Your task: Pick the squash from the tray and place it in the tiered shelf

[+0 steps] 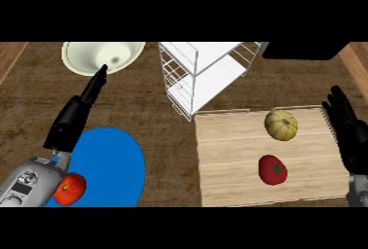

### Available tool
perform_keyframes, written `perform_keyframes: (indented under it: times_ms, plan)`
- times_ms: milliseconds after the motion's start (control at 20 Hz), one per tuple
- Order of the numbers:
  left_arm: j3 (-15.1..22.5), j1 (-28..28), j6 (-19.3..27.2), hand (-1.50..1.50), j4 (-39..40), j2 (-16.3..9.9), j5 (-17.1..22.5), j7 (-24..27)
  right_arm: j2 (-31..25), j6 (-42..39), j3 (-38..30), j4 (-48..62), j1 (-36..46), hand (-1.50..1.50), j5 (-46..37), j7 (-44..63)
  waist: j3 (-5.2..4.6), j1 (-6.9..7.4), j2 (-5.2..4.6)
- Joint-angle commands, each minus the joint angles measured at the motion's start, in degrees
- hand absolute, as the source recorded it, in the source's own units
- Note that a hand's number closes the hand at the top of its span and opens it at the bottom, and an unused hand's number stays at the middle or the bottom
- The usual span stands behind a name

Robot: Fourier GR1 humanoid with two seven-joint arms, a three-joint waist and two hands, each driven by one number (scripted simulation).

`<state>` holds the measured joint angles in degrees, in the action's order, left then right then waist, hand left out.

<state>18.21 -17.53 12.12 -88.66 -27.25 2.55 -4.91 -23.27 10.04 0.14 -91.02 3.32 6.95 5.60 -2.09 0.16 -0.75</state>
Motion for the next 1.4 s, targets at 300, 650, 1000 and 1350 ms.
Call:
perform_keyframes:
  times_ms: [300, 650, 1000, 1350]
  plan:
    - [-0.1, 11.0, -1.8, 0.0, 6.9, 4.4, 5.8, -0.4, -25.7, -4.1, -6.3, 11.1, -1.5, -1.5, -14.6, 10.2, 1.15, 0.32, -1.49]
    - [-0.7, 13.8, -4.0, 0.0, 10.1, 6.2, 6.8, 2.7, -9.9, -14.4, -12.8, 20.4, 9.2, -1.5, 8.3, -0.1, 2.16, 0.51, 0.49]
    - [-2.1, 14.1, -5.1, 0.0, 9.5, 5.7, 6.4, 0.6, -17.4, -26.5, -10.0, 10.5, 12.8, -1.5, 11.3, 9.7, 2.05, -0.16, 0.91]
    - [-1.1, 15.6, -5.9, 0.0, 10.6, 6.9, 5.6, 4.0, -27.4, -32.1, 2.2, 2.8, 18.0, -1.5, 1.8, 26.6, 1.75, 1.35, 0.89]
